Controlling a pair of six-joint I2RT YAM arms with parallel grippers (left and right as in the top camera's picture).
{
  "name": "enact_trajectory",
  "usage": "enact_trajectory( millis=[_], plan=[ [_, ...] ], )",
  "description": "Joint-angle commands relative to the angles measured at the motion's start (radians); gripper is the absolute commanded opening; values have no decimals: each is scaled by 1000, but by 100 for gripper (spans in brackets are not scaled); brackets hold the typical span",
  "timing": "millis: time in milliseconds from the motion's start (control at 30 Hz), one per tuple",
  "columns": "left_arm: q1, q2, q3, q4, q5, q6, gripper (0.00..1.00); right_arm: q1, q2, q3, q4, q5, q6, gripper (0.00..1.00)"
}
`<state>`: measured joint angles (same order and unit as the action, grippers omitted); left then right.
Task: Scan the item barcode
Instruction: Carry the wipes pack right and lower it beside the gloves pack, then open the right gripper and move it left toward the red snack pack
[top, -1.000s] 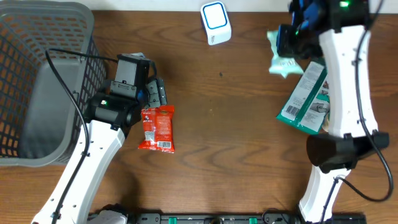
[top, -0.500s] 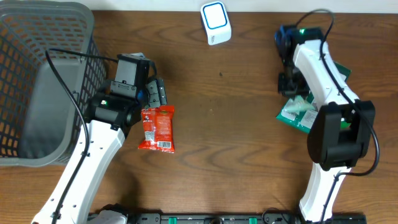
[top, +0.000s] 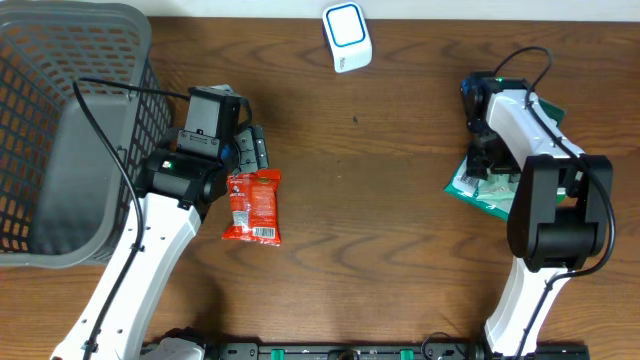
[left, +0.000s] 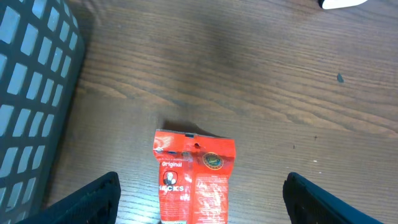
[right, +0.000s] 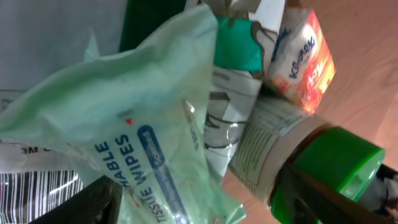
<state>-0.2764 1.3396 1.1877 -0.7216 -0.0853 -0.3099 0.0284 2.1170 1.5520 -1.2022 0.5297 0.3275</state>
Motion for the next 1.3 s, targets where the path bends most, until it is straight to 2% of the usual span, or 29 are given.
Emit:
enact_trajectory(
  millis=[0, 233, 300, 333, 367, 400, 900, 1100, 1267],
  plan=[
    [3, -6, 0, 0, -13, 6, 84, 6, -5, 28, -16, 23, 0, 79],
    [3, -6, 0, 0, -13, 6, 84, 40, -49, 140, -120, -123, -11, 70],
    [3, -6, 0, 0, -13, 6, 84, 43, -64, 140, -127, -148, -11, 53],
    [3, -6, 0, 0, -13, 6, 84, 43, -64, 140, -130, -154, -11, 34],
    [3, -6, 0, 0, -13, 6, 84, 42, -64, 140, -137, -155, -10, 11],
    [3, -6, 0, 0, -13, 6, 84, 41, -63, 137, -142, -154, -10, 1],
    [3, -6, 0, 0, -13, 6, 84, -42, -63, -94, 73, -170, -17, 1],
    [3, -6, 0, 0, -13, 6, 84, -22, -99, 4, 23, -383, -124, 2],
    [3, -6, 0, 0, -13, 6, 84, -2, -153, 17, 42, -673, -178, 15]
  ],
)
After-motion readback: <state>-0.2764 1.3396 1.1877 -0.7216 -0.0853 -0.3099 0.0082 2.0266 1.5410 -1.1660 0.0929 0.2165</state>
